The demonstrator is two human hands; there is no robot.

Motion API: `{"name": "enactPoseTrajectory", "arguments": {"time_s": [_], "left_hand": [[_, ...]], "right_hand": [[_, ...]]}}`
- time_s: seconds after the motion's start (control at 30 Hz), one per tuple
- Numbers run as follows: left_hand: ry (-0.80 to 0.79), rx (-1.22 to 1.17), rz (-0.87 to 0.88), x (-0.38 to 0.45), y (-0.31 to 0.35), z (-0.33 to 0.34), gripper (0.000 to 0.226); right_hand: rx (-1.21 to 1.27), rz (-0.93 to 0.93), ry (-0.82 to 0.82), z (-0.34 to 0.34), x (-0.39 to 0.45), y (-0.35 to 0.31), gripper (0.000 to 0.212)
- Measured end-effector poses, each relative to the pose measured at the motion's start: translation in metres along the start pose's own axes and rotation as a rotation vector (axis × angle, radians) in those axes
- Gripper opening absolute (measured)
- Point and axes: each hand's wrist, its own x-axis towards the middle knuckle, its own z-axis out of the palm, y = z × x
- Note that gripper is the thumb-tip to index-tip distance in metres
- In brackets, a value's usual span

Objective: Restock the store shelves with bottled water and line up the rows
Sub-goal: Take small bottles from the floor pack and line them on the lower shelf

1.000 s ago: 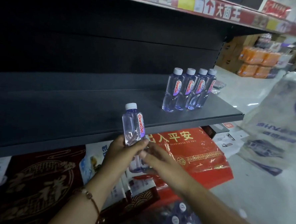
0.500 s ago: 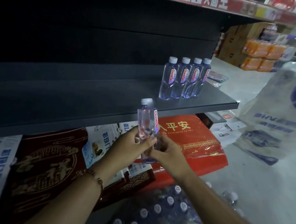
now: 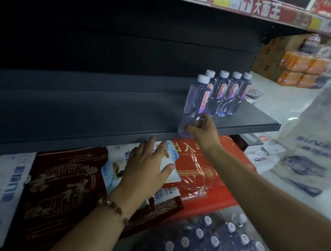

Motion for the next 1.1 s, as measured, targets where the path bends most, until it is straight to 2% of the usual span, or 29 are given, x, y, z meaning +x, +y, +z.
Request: {"name": "enactPoseTrajectory", "arguments": {"time_s": [0.1,0.27,0.43,0.63,0.83,0.9,1.0,1.1], "left_hand": [[0.017,-0.009,-0.002,0.004,-0.003,0.000,0.074],[0.033,0.007,-0.020,0.011,-0.007,0.001,0.074],[0.007,0.003,-0.029,0.017,-0.009,0.004,0.073],[-0.016,-0.026,-0.022,0.020,-0.002,0.008,0.072],[-0.050,-0.050,0.031,0.021,0.009,0.017,0.070],[-0.052,-0.037,0.070,0.019,0.020,0.020,0.070],[-0.090,0.002,0.140,0.012,0.042,0.030,0.073],[-0.141,0.033,0.195,-0.001,0.064,0.042,0.073]], "right_hand": [[-0.038,-0.053,0.091,0.014,0.032,-0.007,0.054],[-0.075,-0.013,0.121,0.033,0.072,0.010,0.056],[-0.317,-0.065,0.252,0.045,0.082,0.011,0.059],[-0.326,-0.049,0.313,0.049,0.095,0.012,0.061],[-0.354,-0.073,0.196,0.026,0.073,0.005,0.074],[-0.501,-0.110,0.108,0.000,0.044,0.003,0.073],[-0.857,-0.173,0.003,-0.059,-0.015,0.016,0.077],[-1.041,-0.106,-0.092,-0.119,-0.072,0.041,0.084]]}}
